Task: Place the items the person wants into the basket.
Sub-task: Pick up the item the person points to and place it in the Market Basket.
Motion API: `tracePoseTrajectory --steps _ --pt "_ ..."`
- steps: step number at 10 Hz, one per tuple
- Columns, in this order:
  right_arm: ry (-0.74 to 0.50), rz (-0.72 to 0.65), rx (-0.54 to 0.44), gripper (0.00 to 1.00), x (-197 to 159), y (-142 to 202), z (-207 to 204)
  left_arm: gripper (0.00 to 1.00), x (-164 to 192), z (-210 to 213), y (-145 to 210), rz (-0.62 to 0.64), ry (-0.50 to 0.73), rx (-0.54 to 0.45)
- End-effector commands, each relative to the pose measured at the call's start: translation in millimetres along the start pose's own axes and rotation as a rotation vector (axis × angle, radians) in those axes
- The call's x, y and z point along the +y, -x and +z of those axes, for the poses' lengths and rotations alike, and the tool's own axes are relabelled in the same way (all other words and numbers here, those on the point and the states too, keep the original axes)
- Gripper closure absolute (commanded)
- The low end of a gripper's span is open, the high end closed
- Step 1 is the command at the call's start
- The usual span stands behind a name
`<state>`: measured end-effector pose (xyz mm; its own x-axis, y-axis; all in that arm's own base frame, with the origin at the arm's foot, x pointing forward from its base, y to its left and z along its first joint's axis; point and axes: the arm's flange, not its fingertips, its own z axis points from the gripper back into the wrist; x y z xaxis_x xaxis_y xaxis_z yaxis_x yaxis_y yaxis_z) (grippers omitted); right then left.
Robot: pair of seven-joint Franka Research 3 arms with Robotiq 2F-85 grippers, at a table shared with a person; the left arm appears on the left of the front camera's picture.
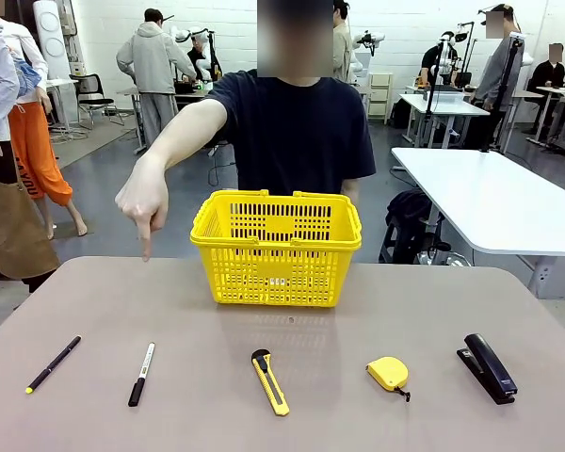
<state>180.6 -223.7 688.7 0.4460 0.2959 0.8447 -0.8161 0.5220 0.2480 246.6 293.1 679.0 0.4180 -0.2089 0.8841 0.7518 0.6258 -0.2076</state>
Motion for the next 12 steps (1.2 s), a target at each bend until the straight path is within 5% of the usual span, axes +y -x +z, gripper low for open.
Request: tracePoseTrajectory --steps 1,7,12 --pt "-0.009 0.018 -0.007 0.0 0.5 -2.5 0.5 0.0 0.1 1.1 -0.9 -0.027 0.008 -0.013" --pt "-0.009 0.018 -0.007 0.0 0.5 -2.5 0.5 0.0 -0.1 -0.5 -1.2 -0.001 0.002 -0.007" --pt "-0.009 0.018 -0.007 0.0 0.5 -2.5 0.5 0.0 -112.4 -137.3 -47.0 -0.152 -0.107 0.594"
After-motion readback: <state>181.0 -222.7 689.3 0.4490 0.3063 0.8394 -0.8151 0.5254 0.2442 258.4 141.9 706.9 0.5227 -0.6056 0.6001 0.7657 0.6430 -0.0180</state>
